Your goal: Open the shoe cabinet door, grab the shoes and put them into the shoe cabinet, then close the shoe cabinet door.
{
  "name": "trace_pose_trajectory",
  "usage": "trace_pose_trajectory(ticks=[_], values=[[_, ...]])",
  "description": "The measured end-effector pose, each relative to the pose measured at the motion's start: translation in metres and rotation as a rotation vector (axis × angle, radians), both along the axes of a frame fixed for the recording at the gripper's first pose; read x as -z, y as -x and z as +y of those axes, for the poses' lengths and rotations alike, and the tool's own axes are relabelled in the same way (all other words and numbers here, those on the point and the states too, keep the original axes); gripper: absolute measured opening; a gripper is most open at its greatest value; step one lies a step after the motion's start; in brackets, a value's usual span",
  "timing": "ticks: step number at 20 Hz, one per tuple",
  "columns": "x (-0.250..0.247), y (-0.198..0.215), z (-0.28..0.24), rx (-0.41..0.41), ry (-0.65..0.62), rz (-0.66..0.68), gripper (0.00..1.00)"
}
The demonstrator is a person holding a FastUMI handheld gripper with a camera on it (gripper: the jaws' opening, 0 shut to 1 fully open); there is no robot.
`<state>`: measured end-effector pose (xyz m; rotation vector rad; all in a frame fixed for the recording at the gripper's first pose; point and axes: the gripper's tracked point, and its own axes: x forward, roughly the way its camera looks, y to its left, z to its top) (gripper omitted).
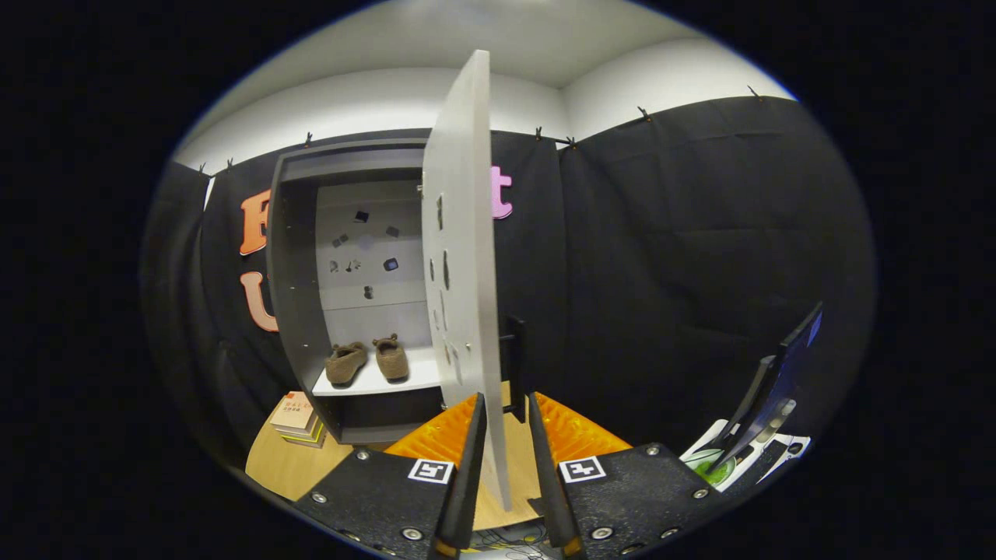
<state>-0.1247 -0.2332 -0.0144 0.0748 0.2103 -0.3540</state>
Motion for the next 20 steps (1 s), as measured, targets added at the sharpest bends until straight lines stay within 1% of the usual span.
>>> trace_pose_trajectory(ticks=[3,5,9,12,17,20], values=[[0.008,-0.008,-0.016,0.000,-0.008,0.002,0.43],[0.012,-0.020,-0.025,-0.007,-0.008,-0.002,0.46],[0.014,-0.041,-0.032,-0.046,-0.029,-0.018,0.51],[0.012,-0.060,-0.030,-0.097,-0.037,-0.036,0.53],[0.012,-0.064,-0.026,-0.126,-0.037,-0.058,0.53],[0.013,-0.064,-0.015,-0.155,-0.035,-0.070,0.53]])
